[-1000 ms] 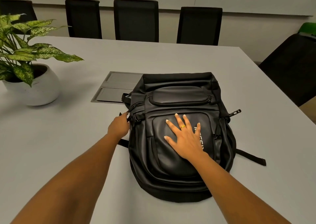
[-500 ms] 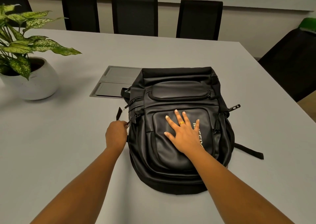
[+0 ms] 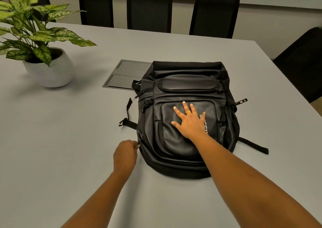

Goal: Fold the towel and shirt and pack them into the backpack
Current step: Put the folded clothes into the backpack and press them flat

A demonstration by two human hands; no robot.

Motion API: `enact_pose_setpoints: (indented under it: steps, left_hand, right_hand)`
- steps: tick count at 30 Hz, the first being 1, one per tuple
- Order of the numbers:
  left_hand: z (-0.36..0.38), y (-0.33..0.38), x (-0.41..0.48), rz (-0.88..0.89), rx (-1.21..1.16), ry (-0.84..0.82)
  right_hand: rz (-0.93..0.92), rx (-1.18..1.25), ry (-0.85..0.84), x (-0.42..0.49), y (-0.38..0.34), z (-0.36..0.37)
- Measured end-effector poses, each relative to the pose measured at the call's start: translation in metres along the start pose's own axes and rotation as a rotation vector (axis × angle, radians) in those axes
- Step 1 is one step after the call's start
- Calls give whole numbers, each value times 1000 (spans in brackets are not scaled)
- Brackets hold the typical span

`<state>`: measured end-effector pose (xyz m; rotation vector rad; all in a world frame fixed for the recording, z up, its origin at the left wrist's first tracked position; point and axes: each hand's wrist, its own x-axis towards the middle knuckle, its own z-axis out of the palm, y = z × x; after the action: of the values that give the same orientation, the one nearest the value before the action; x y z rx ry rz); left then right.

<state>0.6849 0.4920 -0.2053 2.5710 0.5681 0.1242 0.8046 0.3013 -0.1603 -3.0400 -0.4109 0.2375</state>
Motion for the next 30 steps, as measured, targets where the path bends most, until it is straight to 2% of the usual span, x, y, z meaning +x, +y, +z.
enact_pose_setpoints:
  steps: [4, 6, 9, 11, 13, 17, 20, 22, 23, 26, 30]
  left_hand:
    - [2, 7, -20, -27, -75, -12]
    - [-1, 13, -28, -33, -76, -12]
    - [-4, 16, -33, -41, -49, -7]
    - [-7, 19, -35, -30, -1, -2]
    - [-9, 22, -35, -9, 24, 4]
    - [-15, 30, -40, 55, -13, -23]
    - [-26, 31, -37, 3, -293, -54]
    - [-32, 31, -27, -83, -485, 9]
    - [-33, 30, -20, -112, -507, 32]
    - [-27, 34, 0, -161, -347, -19]
    - [-18, 47, 18, -211, -201, -142]
  right_hand:
    - [17, 36, -12, -9, -10, 1]
    - [0, 79, 39, -22, -24, 4]
    - [-219, 198, 207, -52, -48, 16]
    - [-379, 331, 140, -70, -64, 29]
    - [-428, 417, 15, -80, -76, 41]
    - [-324, 592, 37, -82, -81, 50]
    - [-218, 725, 47, -83, -77, 50]
    - [-135, 778, 72, -87, -78, 50]
    - [-105, 801, 93, -90, -79, 50]
    - [-53, 840, 127, -95, -83, 51]
    - [2, 894, 68, -98, -90, 52]
